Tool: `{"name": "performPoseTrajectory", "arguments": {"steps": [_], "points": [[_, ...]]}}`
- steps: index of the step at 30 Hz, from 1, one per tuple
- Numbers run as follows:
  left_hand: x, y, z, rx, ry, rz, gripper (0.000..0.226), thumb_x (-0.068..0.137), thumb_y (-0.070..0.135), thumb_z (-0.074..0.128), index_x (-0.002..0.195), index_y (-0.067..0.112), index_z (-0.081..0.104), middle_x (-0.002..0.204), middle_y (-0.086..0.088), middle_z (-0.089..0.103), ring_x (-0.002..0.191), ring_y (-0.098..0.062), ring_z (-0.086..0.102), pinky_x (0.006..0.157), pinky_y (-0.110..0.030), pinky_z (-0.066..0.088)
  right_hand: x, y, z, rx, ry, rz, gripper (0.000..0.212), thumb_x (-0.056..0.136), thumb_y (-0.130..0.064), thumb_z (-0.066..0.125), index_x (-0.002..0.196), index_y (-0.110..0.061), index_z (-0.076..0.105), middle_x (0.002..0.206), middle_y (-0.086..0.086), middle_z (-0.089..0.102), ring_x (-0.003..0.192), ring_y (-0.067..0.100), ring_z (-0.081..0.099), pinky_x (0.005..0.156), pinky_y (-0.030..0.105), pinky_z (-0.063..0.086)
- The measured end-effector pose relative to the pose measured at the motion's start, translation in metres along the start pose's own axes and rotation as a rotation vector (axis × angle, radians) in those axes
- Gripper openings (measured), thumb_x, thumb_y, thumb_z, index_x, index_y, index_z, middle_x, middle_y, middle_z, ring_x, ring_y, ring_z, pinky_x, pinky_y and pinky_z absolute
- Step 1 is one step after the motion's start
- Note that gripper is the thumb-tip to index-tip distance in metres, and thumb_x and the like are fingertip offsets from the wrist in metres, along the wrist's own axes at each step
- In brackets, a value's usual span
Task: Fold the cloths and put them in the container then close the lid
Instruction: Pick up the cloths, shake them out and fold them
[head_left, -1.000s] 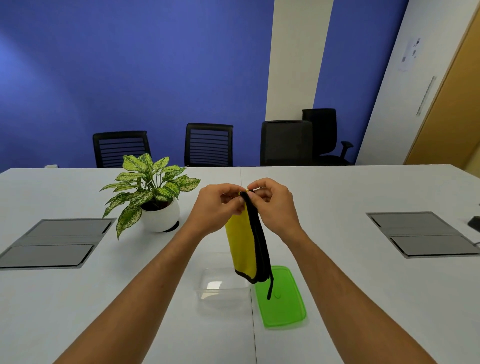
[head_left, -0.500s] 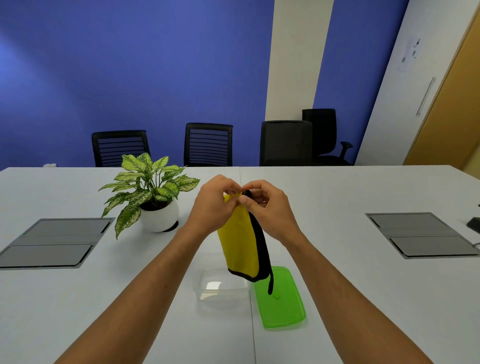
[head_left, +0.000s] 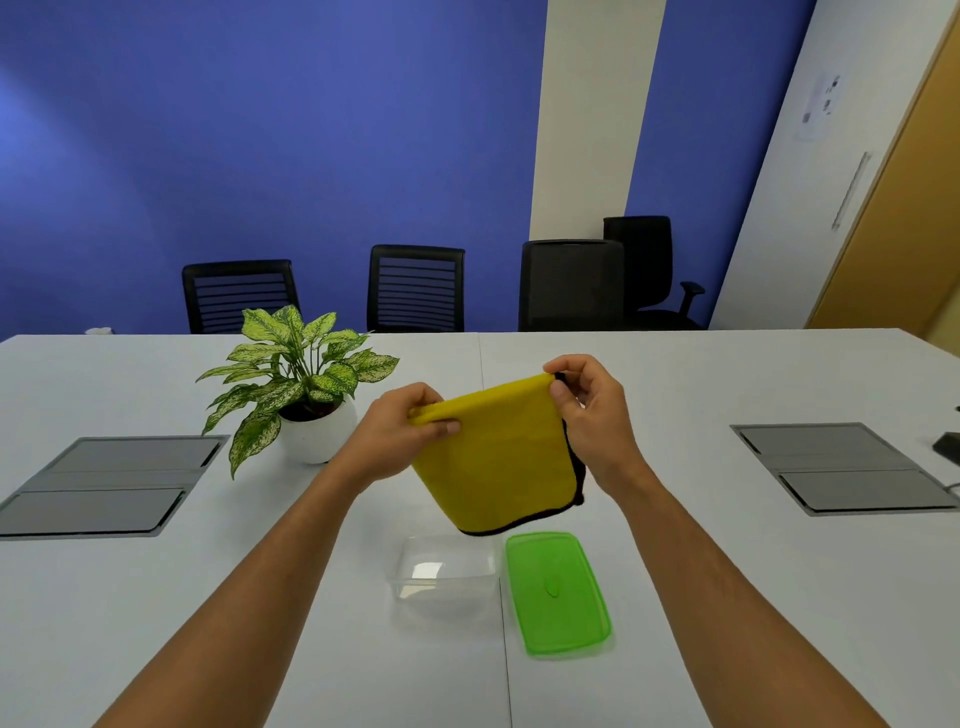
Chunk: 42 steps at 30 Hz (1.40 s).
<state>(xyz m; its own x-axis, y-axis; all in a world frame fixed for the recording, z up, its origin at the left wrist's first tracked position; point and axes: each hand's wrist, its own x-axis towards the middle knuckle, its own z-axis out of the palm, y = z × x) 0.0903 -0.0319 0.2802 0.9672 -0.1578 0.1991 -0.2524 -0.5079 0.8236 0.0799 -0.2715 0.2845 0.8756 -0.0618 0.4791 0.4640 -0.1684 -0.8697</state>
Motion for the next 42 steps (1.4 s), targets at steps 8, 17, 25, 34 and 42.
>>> {"name": "performPoseTrajectory", "arguments": {"steps": [8,17,25,34,42], "points": [[-0.007,0.015,-0.006,-0.404,0.138,0.067,0.028,0.071,0.026,0.083,0.088,0.03,0.06,0.095,0.002,0.064,0.085,-0.018,0.063,0.064,-0.028,0.054,-0.004,0.011,-0.015,0.199,0.012,0.118,0.033,0.087,-0.015,0.065,0.118,-0.024,0.056,0.107,-0.001,0.062,0.1,0.013,0.062,0.083,0.024,0.055],[-0.009,0.039,-0.008,-0.429,0.114,0.093,0.041,0.072,0.036,0.077,0.105,0.035,0.053,0.108,-0.013,0.063,0.094,-0.032,0.065,0.073,-0.046,0.06,-0.031,0.036,-0.009,0.292,-0.369,0.385,0.042,0.085,-0.002,0.064,0.123,-0.02,0.057,0.13,0.006,0.061,0.119,0.019,0.058,0.097,0.035,0.05],[0.001,0.012,-0.006,-0.142,0.254,-0.006,0.058,0.086,0.039,0.068,0.134,0.032,0.036,0.123,-0.002,0.048,0.11,-0.025,0.052,0.088,-0.044,0.053,-0.023,0.03,-0.006,0.347,-0.319,0.437,0.041,0.093,-0.013,0.055,0.133,-0.014,0.049,0.131,0.006,0.06,0.116,0.026,0.06,0.096,0.042,0.051],[-0.016,-0.036,0.021,-0.755,-0.216,-0.417,0.068,0.074,0.021,0.076,0.135,0.009,0.048,0.132,-0.015,0.062,0.115,-0.033,0.063,0.094,-0.046,0.052,-0.025,0.046,-0.008,0.388,-0.176,0.58,0.042,0.093,-0.014,0.056,0.134,-0.008,0.047,0.132,0.014,0.059,0.115,0.032,0.059,0.097,0.052,0.048],[-0.015,-0.051,0.011,-0.751,-0.185,-0.315,0.046,0.085,0.012,0.067,0.123,0.033,0.052,0.129,-0.004,0.063,0.111,-0.028,0.064,0.08,-0.044,0.057,-0.027,0.05,-0.022,0.442,-0.369,0.58,0.054,0.085,-0.002,0.059,0.137,-0.01,0.045,0.133,0.013,0.058,0.119,0.035,0.057,0.099,0.058,0.045]]}}
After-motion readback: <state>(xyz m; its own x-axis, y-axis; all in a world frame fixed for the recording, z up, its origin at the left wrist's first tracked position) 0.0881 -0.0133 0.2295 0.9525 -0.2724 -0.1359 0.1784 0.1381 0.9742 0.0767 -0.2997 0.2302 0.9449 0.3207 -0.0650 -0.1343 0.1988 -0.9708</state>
